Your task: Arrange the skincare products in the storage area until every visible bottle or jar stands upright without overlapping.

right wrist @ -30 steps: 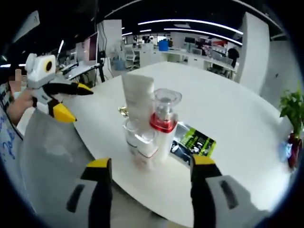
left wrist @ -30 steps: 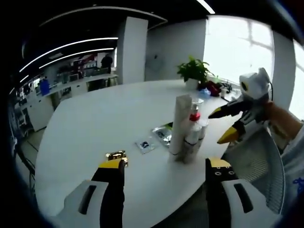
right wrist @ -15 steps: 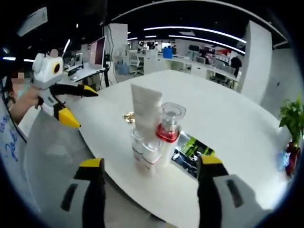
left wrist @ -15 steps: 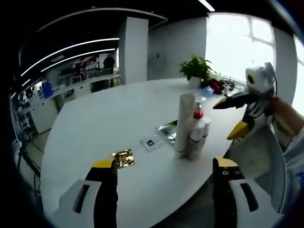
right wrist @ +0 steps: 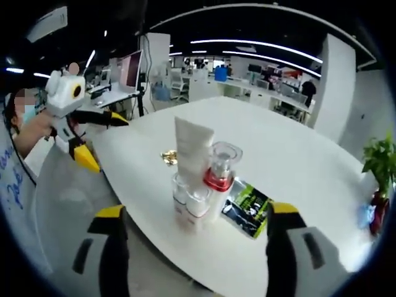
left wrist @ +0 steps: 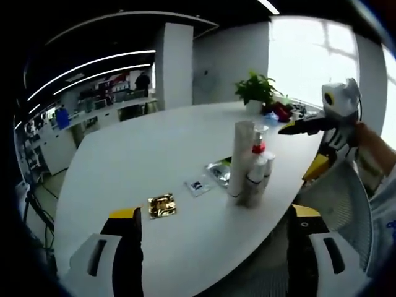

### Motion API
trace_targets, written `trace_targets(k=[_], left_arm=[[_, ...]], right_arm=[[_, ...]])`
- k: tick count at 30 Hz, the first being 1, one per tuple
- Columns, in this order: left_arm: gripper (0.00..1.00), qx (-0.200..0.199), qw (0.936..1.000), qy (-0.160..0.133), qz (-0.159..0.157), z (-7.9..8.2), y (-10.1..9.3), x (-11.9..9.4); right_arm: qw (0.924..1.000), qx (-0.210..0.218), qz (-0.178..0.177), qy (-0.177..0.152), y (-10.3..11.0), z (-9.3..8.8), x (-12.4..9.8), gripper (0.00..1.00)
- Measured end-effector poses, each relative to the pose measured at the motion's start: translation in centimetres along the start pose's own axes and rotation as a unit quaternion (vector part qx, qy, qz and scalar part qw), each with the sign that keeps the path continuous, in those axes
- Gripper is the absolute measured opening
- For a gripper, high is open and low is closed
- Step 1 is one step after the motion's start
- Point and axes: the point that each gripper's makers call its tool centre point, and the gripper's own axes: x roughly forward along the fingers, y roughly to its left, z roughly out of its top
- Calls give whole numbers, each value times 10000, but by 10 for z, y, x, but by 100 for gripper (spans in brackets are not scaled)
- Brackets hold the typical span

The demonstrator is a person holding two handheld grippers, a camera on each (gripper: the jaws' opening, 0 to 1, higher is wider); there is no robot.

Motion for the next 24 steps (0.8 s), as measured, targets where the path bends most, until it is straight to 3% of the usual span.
trace_targets(k=[14,24], left_arm=[[97,41,10000,44,53,-3,13,-3],[97,46,9998,168,140,-7,25,-3]], right_arm=[[9998,35,-90,201,-10,-9,5,99],[9976,494,-149,455,-35,-27,6,100]])
